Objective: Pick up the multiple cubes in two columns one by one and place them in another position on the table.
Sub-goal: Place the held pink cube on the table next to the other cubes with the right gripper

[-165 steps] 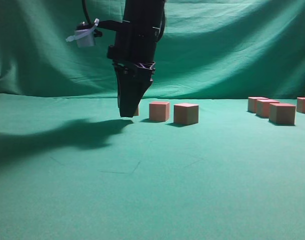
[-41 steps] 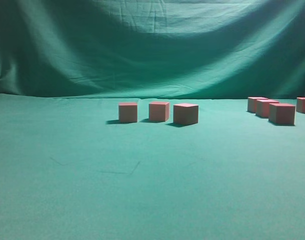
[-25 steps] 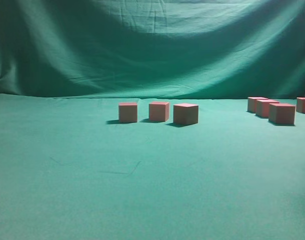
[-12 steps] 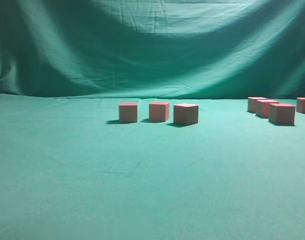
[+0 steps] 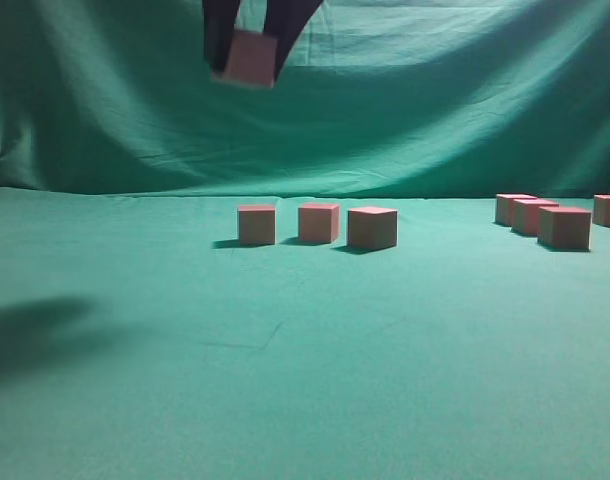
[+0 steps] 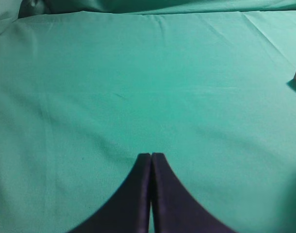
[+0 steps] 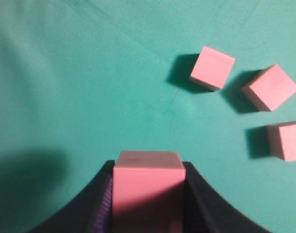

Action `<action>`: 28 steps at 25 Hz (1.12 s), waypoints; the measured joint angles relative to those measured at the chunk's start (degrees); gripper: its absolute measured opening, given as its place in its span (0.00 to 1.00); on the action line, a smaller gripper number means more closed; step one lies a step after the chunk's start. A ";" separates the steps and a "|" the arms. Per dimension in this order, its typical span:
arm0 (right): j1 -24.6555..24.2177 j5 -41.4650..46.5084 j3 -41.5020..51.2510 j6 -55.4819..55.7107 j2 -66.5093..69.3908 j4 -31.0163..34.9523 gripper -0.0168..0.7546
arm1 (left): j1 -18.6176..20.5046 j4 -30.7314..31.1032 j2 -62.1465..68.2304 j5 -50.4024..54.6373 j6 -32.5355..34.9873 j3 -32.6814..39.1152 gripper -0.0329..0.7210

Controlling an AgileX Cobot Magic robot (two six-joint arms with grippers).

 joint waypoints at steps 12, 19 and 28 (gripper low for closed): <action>0.00 -1.94 -1.70 8.79 9.40 -1.68 0.39 | 0.00 0.00 0.00 0.00 0.00 0.00 0.04; 0.88 -4.39 -4.06 20.76 11.86 -9.89 0.39 | 0.00 0.00 0.00 0.00 0.00 0.00 0.04; 3.96 -6.21 -6.27 31.22 15.48 -12.92 0.39 | 0.00 0.00 0.00 0.00 0.00 0.00 0.04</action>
